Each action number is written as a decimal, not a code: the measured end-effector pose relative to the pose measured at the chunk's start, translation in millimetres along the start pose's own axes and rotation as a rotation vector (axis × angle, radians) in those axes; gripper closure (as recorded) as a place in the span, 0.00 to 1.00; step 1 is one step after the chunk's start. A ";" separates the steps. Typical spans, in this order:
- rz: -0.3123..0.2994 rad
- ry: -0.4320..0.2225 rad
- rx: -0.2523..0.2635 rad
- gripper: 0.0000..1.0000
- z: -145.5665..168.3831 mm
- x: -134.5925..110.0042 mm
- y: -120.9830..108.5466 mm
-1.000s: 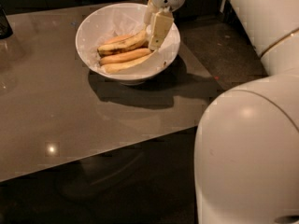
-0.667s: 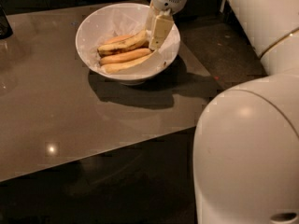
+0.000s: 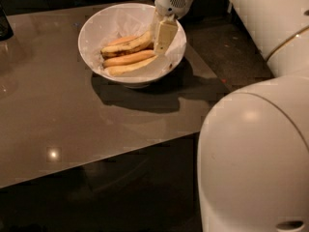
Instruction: Pick banana from white bowl
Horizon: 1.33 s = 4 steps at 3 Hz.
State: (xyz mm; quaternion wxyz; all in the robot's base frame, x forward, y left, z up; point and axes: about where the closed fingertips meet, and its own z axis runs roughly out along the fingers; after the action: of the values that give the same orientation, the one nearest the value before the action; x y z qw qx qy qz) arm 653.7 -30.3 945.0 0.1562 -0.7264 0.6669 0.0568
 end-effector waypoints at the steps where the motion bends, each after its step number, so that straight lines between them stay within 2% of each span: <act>1: -0.001 0.008 -0.014 0.45 5.7 0.5 3.0; 4: 0.002 0.022 -0.056 0.45 20.6 -3.9 13.3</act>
Offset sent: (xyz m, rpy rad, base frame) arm -0.0364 -0.0048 -0.0212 -0.0798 0.1383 0.0335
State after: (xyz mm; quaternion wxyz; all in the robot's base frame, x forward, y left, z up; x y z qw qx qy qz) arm 642.8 -21.1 924.7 0.1285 -0.7306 0.6672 0.0677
